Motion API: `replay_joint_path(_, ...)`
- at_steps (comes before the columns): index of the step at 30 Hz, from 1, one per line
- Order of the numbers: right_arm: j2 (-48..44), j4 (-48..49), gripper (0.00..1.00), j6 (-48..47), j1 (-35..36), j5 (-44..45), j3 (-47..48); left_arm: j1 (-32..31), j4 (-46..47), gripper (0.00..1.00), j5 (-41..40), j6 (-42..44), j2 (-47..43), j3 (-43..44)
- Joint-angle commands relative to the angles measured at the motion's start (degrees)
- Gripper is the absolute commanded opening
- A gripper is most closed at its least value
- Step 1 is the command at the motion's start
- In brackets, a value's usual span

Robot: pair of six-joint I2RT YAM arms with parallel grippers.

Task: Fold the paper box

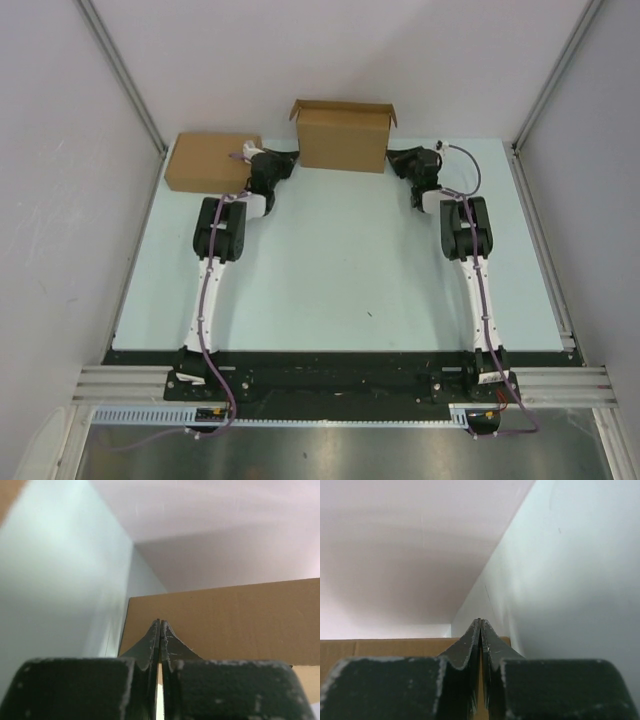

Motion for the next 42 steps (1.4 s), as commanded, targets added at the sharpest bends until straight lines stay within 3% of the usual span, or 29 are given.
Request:
replay_joint_path(1, -6.2, 5.4, 0.06, -0.3, 1.9, -3.9, -9.5, -2.1, 7.2, 0.04, 3.4, -3.3, -8.1, -10.8)
replay_joint_path(13, -19.1, 13.0, 0.05, -0.1, 2.6, -3.0, -33.6, -3.2, 14.7, 0.03, 6.0, -3.5, -19.1, -30.3)
replay_joint_path(27, -33.0, 14.5, 0.05, -3.5, 4.8, -0.7, -53.7, -3.7, 25.8, 0.04, 6.5, -4.2, -32.8, -56.1)
replay_joint_path(33, -37.4, 15.0, 0.05, -4.6, 3.8, 0.0, -58.9, -3.2, 27.7, 0.04, 6.3, -4.4, -36.1, -61.0)
replay_joint_path(38, -40.5, 11.4, 0.07, -7.0, 0.9, 0.6, -60.0, -1.3, 27.8, 0.11, 5.5, -2.3, -38.9, -63.3)
replay_joint_path(42, -42.8, 9.7, 0.09, -9.1, -2.6, 0.6, -59.9, 1.5, 23.6, 0.12, 5.1, 1.2, -41.4, -63.4)
